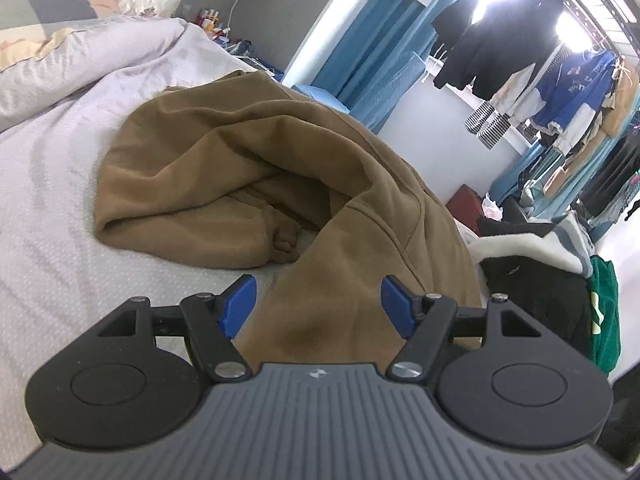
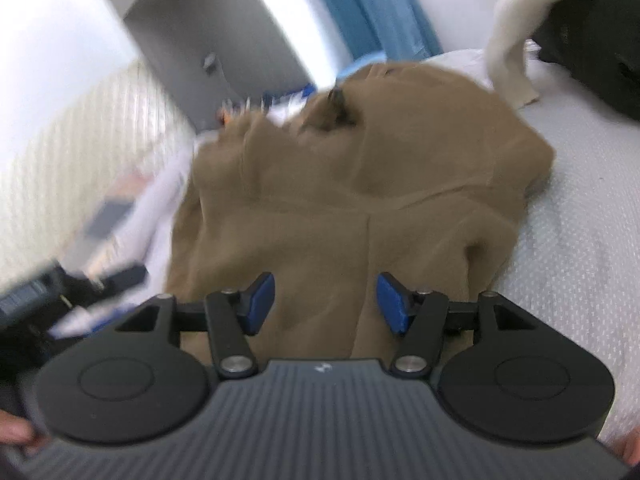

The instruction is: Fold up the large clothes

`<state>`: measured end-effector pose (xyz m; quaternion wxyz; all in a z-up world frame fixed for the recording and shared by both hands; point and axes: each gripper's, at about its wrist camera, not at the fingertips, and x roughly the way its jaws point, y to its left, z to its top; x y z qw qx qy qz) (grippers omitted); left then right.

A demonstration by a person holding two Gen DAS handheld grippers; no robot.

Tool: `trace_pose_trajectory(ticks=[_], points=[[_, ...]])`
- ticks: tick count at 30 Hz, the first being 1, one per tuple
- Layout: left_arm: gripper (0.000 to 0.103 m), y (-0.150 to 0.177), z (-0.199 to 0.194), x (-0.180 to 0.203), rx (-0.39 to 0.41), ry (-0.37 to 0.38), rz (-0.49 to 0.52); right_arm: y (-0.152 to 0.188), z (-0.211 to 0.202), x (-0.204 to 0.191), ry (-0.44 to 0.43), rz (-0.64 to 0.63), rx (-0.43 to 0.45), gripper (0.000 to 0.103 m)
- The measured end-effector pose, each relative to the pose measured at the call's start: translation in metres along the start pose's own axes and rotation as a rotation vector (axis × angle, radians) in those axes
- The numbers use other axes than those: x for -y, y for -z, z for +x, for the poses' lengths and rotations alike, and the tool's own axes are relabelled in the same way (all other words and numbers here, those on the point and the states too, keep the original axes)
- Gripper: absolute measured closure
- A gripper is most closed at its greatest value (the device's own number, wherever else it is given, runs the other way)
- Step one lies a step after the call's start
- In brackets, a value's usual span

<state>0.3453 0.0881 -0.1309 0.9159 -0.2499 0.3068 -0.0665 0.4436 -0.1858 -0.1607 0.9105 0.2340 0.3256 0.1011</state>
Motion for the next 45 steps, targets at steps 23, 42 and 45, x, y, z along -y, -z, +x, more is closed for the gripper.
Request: trace_pose_trajectory(ticks=[23,42,45], points=[[0.020,-0.073,0.130,0.020,-0.163,0.146,-0.096,-0.036,0.057,0.116,0.049,0.550,-0.035,0.018],[0.096,-0.087,0.048,0.024,0.017,0.133,-0.157,-0.057,0.012,0.077,-0.207,0.315,0.244,0.073],[0.096,-0.079,0.010,0.026,0.065,0.135,-0.147,-0.057,-0.010,0.070,-0.315,0.263,0.302,0.075]])
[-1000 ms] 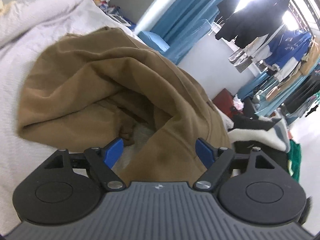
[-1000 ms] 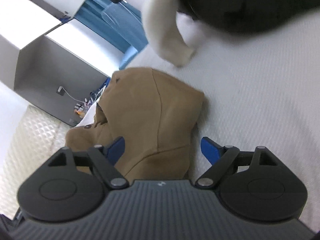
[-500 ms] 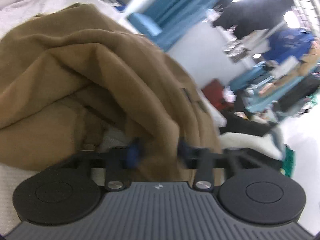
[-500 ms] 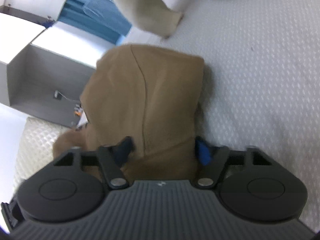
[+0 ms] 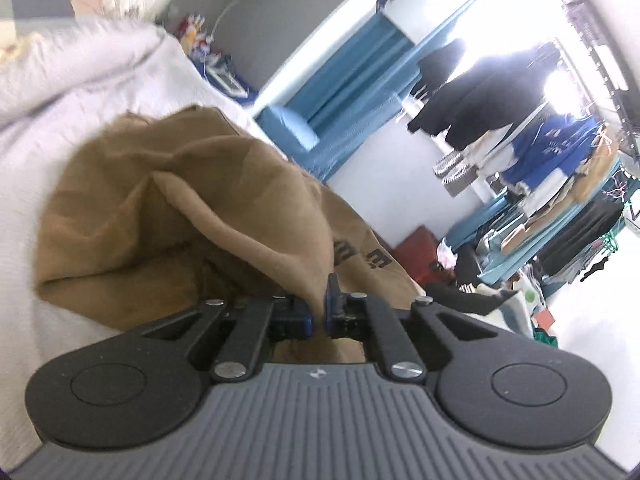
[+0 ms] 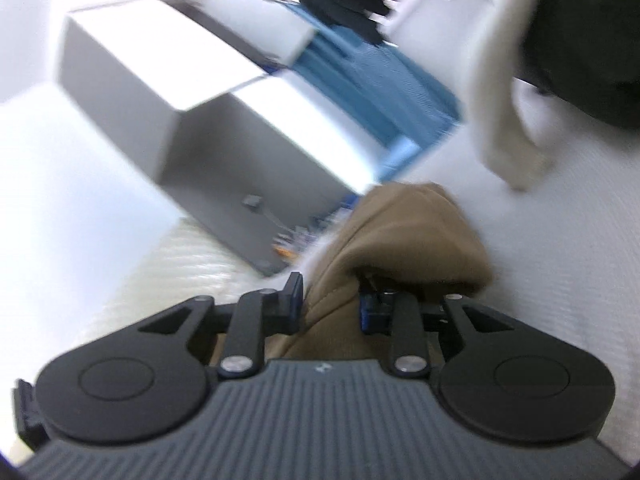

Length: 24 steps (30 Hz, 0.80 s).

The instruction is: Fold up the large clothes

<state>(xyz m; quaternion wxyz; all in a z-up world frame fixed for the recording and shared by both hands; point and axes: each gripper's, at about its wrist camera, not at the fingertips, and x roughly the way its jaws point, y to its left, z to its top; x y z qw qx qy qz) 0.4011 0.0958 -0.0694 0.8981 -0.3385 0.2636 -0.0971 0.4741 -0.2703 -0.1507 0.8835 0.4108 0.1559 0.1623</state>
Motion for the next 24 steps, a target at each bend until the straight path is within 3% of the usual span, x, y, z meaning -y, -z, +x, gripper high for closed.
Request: trace_pose_trajectory(ticks=[6,12,16,21,24], points=[[0.097,0.031,-0.079,-0.005,0.089,0.030,-0.016,0.001,-0.030,-0.022,-0.151,-0.072,-0.020,0.076],[0.096,0.069,-0.147,-0.029,0.167,0.072,-0.055,0.013,-0.073,-0.047,-0.217,-0.114,-0.059,0.077],[0.096,0.091,-0.163,-0.049,0.161,0.054,-0.046,0.025,-0.078,-0.058,-0.152,-0.141,-0.127,0.077],[0.094,0.104,-0.156,-0.075,0.137,0.105,-0.090,0.037,-0.073,-0.055,-0.055,-0.133,-0.193,0.075],[0.083,0.108,-0.149,-0.077,0.139,0.138,-0.062,0.040,-0.074,-0.051,-0.034,-0.118,-0.212,0.075]])
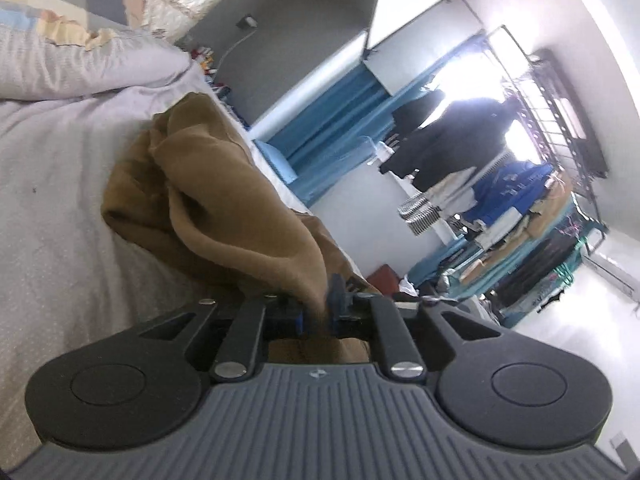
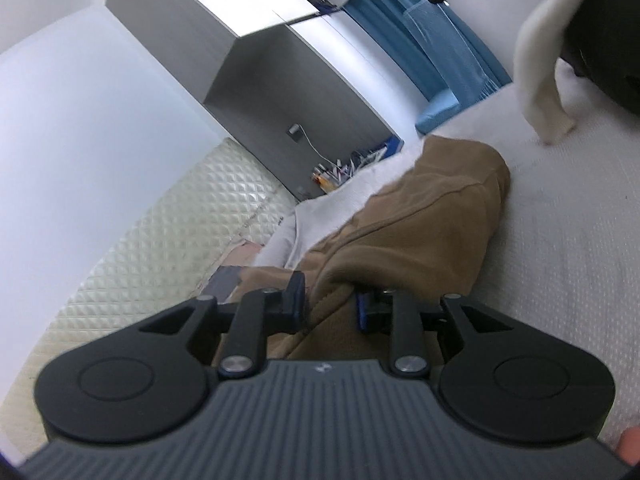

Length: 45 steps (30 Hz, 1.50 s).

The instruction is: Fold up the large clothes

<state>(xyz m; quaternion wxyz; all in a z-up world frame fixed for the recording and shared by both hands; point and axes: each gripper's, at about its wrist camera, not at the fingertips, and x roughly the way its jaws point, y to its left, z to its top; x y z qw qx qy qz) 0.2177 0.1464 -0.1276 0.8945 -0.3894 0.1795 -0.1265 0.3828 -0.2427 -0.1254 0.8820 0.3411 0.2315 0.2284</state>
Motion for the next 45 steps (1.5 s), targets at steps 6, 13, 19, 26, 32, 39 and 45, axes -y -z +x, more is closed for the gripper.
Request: trace_pose_trajectory(ticks=[6,13,19,26,32,39,45], points=[[0.039,0.005,0.011,-0.016,-0.021,0.036,-0.016,-0.001,0.001,0.006,0.025,0.042,-0.006,0.056],[0.028,0.010,0.030,-0.024,-0.068,0.092,-0.040,0.002,0.022,0.001,0.063,-0.001,-0.048,0.027],[0.029,0.013,0.060,-0.014,-0.104,0.093,0.020,0.004,0.042,0.022,0.093,0.098,-0.115,0.027],[0.082,0.015,0.073,0.006,-0.073,0.051,0.151,0.005,0.043,0.023,0.042,0.098,-0.102,0.082],[0.092,0.008,0.047,0.016,0.030,0.042,0.124,0.004,0.023,-0.011,-0.039,-0.061,-0.009,0.087],[0.092,-0.004,-0.008,0.034,0.145,0.098,0.108,-0.003,-0.014,-0.051,-0.163,-0.116,0.086,0.087],[0.092,-0.028,-0.059,0.080,0.250,0.147,0.129,-0.031,-0.051,-0.106,-0.217,-0.215,0.138,0.087]])
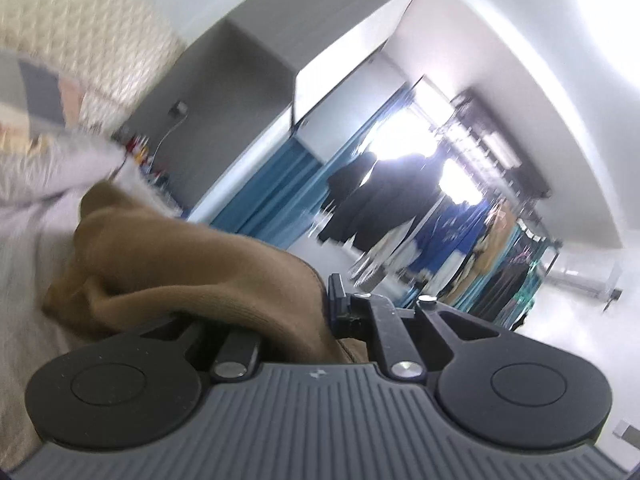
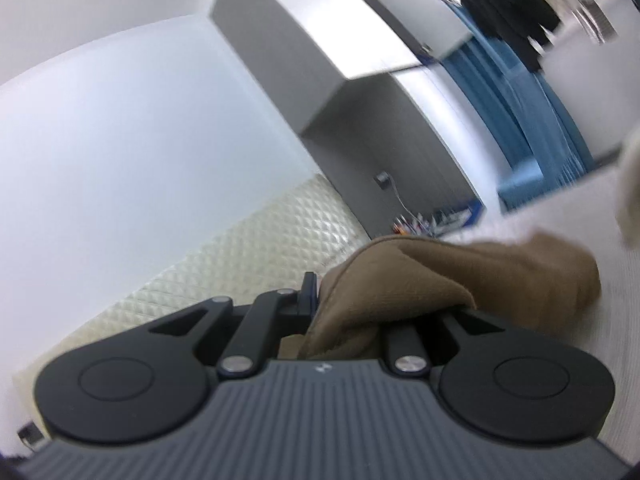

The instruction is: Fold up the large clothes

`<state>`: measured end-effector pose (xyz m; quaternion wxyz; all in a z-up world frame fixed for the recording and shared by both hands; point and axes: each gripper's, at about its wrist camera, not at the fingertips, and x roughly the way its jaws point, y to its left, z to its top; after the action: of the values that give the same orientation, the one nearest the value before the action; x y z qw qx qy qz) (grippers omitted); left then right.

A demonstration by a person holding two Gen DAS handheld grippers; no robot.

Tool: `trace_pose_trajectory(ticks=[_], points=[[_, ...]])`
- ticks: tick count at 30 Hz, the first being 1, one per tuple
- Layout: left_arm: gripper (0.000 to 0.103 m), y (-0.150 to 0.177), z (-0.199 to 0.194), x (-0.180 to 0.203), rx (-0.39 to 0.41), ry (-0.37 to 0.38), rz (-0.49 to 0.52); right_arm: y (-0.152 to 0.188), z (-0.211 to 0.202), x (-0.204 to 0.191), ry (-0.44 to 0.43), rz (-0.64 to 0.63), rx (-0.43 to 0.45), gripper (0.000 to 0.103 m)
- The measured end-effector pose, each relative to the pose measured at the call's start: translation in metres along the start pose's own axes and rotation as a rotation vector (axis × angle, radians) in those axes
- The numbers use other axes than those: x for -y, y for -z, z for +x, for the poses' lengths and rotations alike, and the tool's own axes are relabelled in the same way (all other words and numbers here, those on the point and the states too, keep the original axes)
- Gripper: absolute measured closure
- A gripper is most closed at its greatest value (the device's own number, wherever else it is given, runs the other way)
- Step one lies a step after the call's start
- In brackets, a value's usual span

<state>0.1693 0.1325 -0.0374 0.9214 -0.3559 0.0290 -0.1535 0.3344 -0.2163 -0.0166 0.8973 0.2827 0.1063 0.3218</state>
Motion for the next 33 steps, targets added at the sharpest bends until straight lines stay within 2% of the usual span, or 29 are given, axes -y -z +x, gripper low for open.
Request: trace_pose_trajectory(ticks=[8,17,25,29,33], points=[[0.092,-0.090,-0.031,0.095,0.108,0.034,0.036,-0.084,-0.018,-0.086,-0.063,-0.154,0.070,0.087],[0.091,-0.197,-0.062,0.224,0.181,0.083,0.208,-0.177,-0.049,-0.168,-0.140,-0.253,0.199,0.087],[0.091,-0.281,-0.092,0.320,0.238,0.133,0.344,-0.253,-0.052,-0.222,-0.193,-0.342,0.251,0.087],[0.090,-0.298,-0.067,0.318,0.191,0.080,0.349,-0.267,-0.024,-0.217,-0.156,-0.296,0.197,0.087],[0.090,-0.273,-0.005,0.255,0.079,-0.038,0.289,-0.244,0.015,-0.186,-0.064,-0.258,0.085,0.087]])
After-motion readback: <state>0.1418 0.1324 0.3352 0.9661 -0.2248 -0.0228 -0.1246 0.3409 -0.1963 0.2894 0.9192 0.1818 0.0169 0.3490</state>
